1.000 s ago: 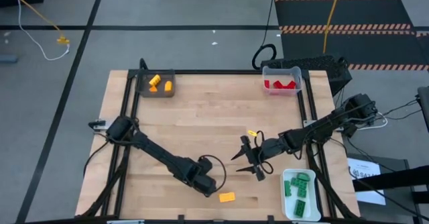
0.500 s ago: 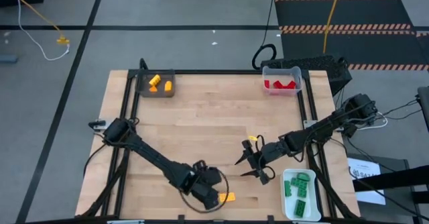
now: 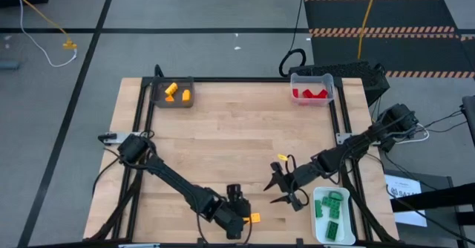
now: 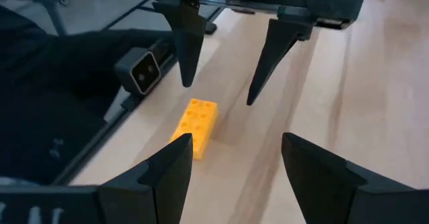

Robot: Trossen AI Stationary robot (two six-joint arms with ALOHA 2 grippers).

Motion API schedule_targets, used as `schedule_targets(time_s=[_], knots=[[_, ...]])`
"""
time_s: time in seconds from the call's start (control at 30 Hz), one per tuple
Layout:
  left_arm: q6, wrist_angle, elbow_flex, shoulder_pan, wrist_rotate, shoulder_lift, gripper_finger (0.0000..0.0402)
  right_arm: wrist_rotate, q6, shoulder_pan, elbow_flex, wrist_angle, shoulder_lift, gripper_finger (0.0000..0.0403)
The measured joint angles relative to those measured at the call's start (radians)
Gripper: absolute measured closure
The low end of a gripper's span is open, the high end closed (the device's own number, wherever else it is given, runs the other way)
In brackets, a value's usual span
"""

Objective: Sort & place blocks by color
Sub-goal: Put the yellow gamepiece into the black bin

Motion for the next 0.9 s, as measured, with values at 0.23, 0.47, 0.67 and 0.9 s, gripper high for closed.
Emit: schedule_targets(time_s=[0.23,0.47,0.67,0.9], knots=[[0.042,0.014,0.0,0.001,0.079,-0.002,0.0087,0.001,0.084,0.045,0.0,-0.004,0.0,0.0184],[0.11,-0.009,0.0,0.0,0.074,0.005,0.0087,0.159,0.081,0.077,0.0,-0.01,0.0,0.0184],[0.103,0.001,0.0,0.002,0.056,0.005,0.0087,0.215,0.064,0.12,0.002,-0.03,0.038,0.0184],[0.087,0.109,0.0,-0.015,0.095,0.067,0.0087,0.262,0.047,0.131,0.005,-0.028,0.061,0.0184]])
